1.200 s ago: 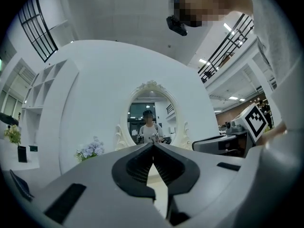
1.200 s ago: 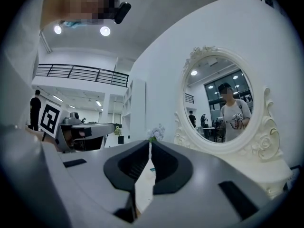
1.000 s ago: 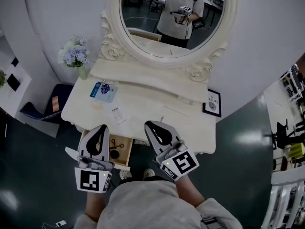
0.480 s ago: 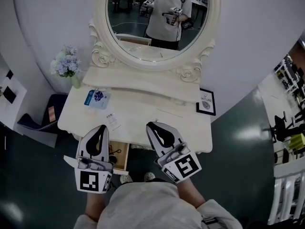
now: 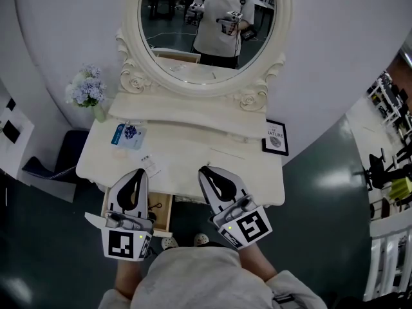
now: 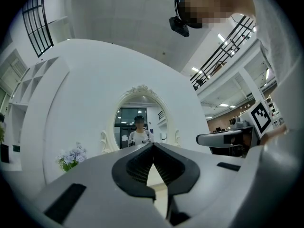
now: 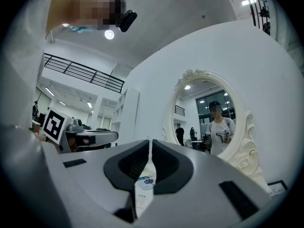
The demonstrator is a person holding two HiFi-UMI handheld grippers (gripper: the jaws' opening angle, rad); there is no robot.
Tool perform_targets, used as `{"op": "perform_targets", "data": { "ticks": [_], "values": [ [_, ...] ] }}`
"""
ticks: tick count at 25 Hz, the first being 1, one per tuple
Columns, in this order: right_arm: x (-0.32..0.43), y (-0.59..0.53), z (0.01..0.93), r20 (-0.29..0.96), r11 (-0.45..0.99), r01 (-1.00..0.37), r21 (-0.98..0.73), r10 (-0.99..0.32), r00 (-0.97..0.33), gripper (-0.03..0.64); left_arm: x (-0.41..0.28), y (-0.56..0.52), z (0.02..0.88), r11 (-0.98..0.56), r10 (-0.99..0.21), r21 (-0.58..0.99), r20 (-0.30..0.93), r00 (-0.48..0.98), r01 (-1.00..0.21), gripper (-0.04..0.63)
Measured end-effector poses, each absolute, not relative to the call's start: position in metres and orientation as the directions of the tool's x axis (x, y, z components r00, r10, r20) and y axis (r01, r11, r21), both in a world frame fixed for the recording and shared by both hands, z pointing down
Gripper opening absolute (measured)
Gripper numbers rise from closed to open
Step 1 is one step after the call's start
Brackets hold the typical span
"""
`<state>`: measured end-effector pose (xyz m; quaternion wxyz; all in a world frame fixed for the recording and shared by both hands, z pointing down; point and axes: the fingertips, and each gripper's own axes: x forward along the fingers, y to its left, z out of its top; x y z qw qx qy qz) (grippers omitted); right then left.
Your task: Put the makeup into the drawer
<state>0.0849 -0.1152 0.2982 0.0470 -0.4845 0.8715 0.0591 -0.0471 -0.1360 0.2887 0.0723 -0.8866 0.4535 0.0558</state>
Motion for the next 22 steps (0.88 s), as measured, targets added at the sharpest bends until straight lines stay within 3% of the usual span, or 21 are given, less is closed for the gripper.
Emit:
{"op": "perform_targets", "data": {
  "ticks": [22],
  "values": [
    [0.089, -0.1077, 0.2995, -0.133, 0.493, -0.868, 0.063, -0.857, -0.497, 0.028, -0.0385, -0.1331, 0.2871, -0.61, -0.771, -0.079, -0.172, 0.613, -0.789, 0.014]
  ]
}}
